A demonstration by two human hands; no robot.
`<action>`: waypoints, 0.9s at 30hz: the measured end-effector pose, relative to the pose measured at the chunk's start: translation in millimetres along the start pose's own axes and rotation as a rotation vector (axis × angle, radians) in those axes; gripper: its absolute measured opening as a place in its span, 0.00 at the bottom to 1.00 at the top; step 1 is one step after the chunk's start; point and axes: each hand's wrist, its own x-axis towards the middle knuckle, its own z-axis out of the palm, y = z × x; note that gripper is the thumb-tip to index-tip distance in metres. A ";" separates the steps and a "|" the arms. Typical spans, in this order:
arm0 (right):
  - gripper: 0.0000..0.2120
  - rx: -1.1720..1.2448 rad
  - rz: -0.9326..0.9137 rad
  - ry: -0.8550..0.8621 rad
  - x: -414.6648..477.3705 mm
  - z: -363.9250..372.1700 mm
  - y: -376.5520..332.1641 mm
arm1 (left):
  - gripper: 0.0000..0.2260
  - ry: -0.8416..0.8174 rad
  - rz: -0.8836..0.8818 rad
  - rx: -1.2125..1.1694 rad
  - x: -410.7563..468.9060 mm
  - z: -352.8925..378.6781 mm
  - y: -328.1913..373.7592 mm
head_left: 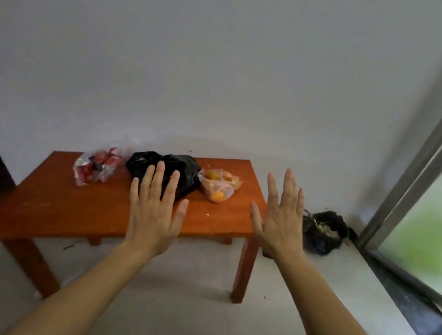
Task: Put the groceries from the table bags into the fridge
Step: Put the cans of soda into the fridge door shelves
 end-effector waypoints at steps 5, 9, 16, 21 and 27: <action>0.35 0.104 -0.085 -0.087 60.2 92.1 -62.0 | 0.29 -0.046 -0.124 0.069 24.3 31.2 -92.5; 0.33 0.199 -0.130 -0.151 123.2 175.4 -100.5 | 0.29 -0.100 -0.204 0.119 69.3 67.8 -169.0; 0.30 0.385 -0.184 -0.333 253.6 295.5 -174.0 | 0.26 -0.245 -0.263 0.261 173.8 110.2 -289.9; 0.25 0.472 -0.334 -0.506 330.4 364.4 -251.9 | 0.22 -0.306 -0.368 0.294 221.8 131.8 -367.2; 0.20 0.507 -0.422 -0.664 379.1 440.1 -339.0 | 0.23 -0.446 -0.424 0.200 254.8 175.2 -464.6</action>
